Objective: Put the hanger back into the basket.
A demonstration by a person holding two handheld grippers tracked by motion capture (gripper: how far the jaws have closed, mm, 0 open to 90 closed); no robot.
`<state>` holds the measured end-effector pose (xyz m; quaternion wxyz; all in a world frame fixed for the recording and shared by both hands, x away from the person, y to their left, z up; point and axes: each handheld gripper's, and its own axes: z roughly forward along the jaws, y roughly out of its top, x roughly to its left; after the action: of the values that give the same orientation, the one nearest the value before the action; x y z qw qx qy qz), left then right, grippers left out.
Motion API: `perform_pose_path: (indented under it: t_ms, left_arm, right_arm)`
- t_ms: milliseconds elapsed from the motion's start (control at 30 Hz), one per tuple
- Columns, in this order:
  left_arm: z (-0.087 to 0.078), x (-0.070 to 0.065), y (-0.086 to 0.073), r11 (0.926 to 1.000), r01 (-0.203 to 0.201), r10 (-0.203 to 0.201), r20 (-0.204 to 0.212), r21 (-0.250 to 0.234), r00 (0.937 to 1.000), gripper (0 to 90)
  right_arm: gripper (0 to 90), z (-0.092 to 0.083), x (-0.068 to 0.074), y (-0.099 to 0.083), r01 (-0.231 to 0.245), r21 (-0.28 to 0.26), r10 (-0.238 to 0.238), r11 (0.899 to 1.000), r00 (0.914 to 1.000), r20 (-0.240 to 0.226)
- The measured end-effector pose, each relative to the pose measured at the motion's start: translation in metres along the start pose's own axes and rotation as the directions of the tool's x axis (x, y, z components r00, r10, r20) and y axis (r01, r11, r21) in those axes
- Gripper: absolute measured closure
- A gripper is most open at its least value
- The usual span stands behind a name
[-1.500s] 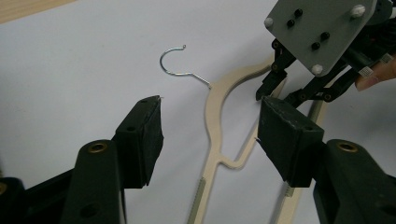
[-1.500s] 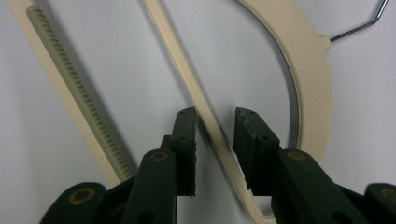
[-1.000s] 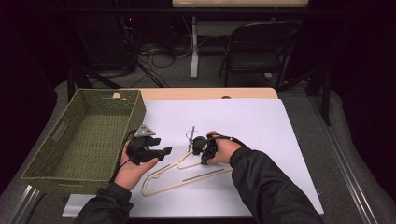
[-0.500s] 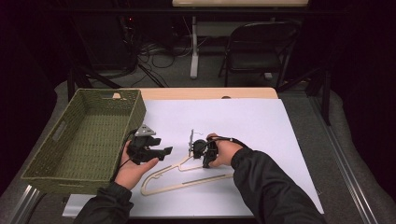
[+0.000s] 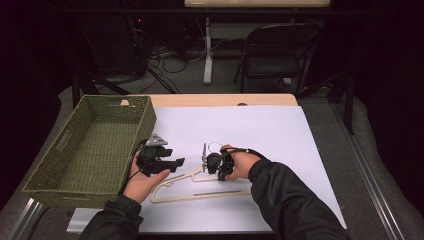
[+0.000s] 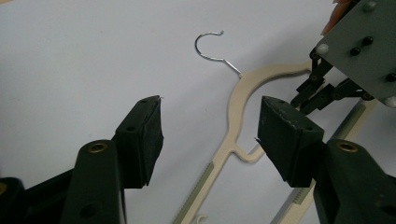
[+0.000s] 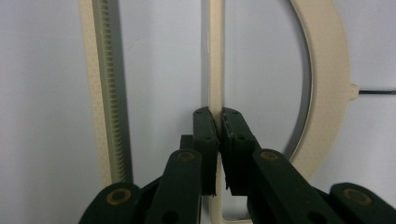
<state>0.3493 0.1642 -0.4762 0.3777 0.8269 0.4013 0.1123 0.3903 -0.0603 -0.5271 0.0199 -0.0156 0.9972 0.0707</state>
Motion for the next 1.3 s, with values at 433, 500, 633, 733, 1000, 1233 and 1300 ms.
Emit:
perform_pose_path:
  t_ms: [433,500,633,733,1000,1233,1300]
  left_arm:
    - [0.001,0.001,-0.001,0.9999,-0.006,0.006,-0.001,0.012,1.0,40.1]
    - [0.001,0.001,-0.002,0.9998,-0.008,0.008,0.002,0.019,1.0,40.0]
    - [0.002,0.0,-0.003,0.9993,-0.022,0.022,0.009,0.031,0.9997,40.0]
    - [0.004,-0.001,-0.004,0.9987,-0.034,0.033,0.021,0.037,0.9992,40.0]
    - [0.011,-0.007,-0.005,0.9955,-0.073,0.068,0.073,0.061,0.995,40.5]
    - [0.022,-0.01,-0.008,0.9893,-0.1,0.09,0.097,0.106,0.9912,40.2]
    - [0.025,-0.011,-0.009,0.9887,-0.096,0.083,0.111,0.116,0.9904,40.3]
  right_arm:
    - [85.6,-0.002,0.004,0.0,0.013,-0.005,-0.013,1.0,0.9996,0.027]
    - [85.6,-0.003,0.005,0.0,0.02,-0.002,-0.02,1.0,0.9991,0.038]
    - [85.6,-0.006,0.009,0.0,0.048,0.003,-0.049,0.999,0.9956,0.08]
    - [85.6,-0.008,0.015,0.0,0.067,0.015,-0.068,0.998,0.9915,0.11]
    - [85.7,-0.014,0.027,-0.001,0.114,0.022,-0.116,0.993,0.9788,0.169]
    - [85.6,-0.02,0.034,-0.001,0.148,0.017,-0.148,0.989,0.9652,0.216]
    - [85.7,-0.021,0.037,-0.001,0.156,0.019,-0.156,0.988,0.9601,0.232]
